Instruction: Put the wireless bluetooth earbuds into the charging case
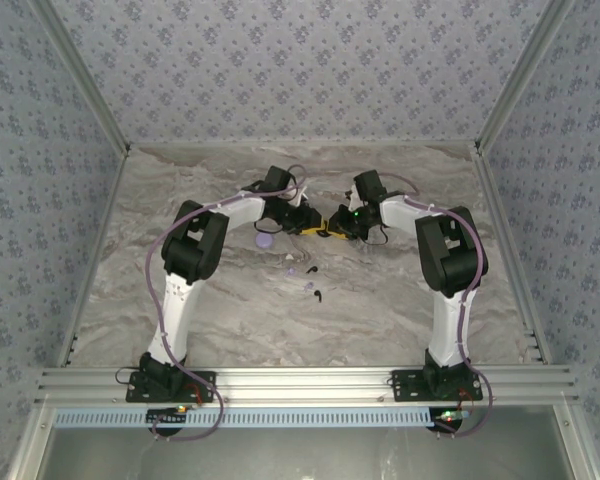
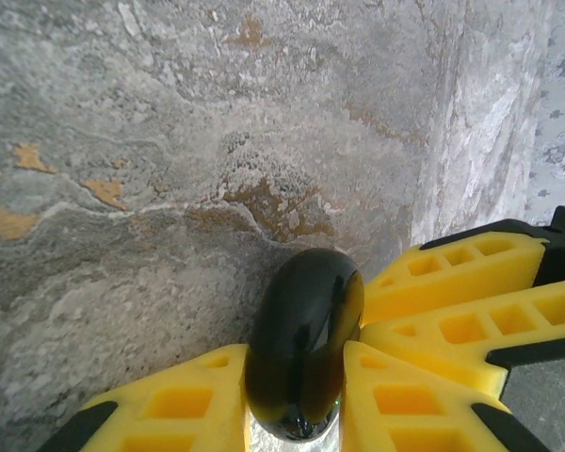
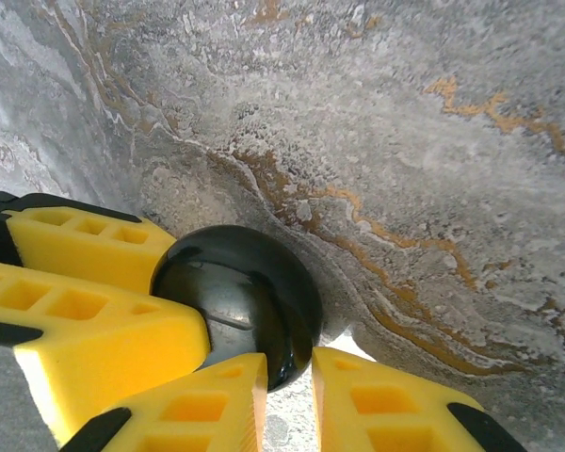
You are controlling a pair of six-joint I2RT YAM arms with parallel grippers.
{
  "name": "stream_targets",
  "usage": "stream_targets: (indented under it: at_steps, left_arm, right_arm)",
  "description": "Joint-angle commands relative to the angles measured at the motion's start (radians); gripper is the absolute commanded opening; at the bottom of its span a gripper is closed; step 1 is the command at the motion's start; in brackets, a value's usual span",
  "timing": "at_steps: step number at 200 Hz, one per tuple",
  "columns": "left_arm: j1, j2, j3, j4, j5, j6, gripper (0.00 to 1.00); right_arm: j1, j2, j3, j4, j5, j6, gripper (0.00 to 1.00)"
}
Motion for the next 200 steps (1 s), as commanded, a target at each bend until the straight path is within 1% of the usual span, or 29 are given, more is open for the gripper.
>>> stream_targets:
  at_steps: [1, 25, 53, 81, 86, 124, 153, 200]
  left_arm:
    - [-0.015, -0.023, -0.046, 0.036, -0.002, -0.025, 0.23]
    - [-0.006, -0.091, -0.110, 0.059, -0.062, -0.029, 0.20]
    - [0.014, -0.225, -0.230, 0.130, -0.129, -0.044, 0.21]
    - [0.023, -0.367, -0.332, 0.182, -0.154, -0.044, 0.21]
    - [0.024, -0.391, -0.349, 0.190, -0.157, -0.044, 0.21]
    - [0.024, -0.583, -0.472, 0.259, -0.168, -0.039, 0.21]
    - [0.023, -0.738, -0.580, 0.332, -0.168, -0.012, 0.21]
    - [0.023, -0.924, -0.714, 0.432, -0.152, 0.040, 0.20]
  right_arm:
    - [0.004, -0.015, -0.009, -0.018, 0.008, -0.015, 0.23]
    - [-0.004, -0.090, -0.051, 0.009, 0.016, -0.019, 0.28]
    - [-0.020, -0.190, -0.093, 0.022, 0.014, -0.057, 0.30]
    - [-0.035, -0.277, -0.113, 0.033, -0.018, -0.111, 0.36]
    - [-0.037, -0.293, -0.149, 0.033, -0.024, -0.123, 0.37]
    - [-0.043, -0.440, -0.198, 0.069, -0.072, -0.187, 0.44]
    - [-0.041, -0.530, -0.205, 0.080, -0.175, -0.237, 0.51]
    - [-0.019, -0.582, -0.200, 0.138, -0.359, -0.266, 0.57]
